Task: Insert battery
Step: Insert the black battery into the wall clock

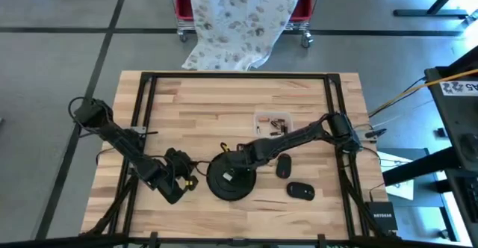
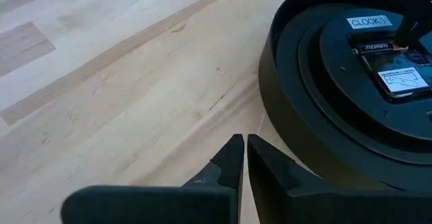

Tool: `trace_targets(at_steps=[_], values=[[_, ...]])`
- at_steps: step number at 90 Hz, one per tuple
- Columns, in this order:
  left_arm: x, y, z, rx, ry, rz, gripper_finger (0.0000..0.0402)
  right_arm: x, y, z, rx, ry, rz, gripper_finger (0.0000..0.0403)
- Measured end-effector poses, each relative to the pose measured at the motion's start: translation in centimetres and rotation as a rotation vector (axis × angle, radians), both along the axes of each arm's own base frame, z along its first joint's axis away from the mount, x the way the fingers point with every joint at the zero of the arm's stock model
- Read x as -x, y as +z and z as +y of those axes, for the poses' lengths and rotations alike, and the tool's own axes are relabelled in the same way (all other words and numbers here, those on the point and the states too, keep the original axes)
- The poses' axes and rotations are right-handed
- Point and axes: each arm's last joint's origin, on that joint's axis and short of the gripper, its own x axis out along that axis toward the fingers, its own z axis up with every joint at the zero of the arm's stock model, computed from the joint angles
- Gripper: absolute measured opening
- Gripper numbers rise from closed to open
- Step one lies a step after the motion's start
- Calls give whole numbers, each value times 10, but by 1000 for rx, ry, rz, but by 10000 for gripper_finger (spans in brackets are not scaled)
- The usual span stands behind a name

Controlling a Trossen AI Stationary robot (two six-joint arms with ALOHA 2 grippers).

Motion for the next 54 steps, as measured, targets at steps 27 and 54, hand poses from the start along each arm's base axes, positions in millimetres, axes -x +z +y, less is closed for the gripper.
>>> trace_targets(at_steps=[27,54], values=[[0,0,0,0,0,0,3,23,96,33,63,243,-285,4],[0,0,0,-9,-8,5,3,50,65,99,50,614,-185,128]])
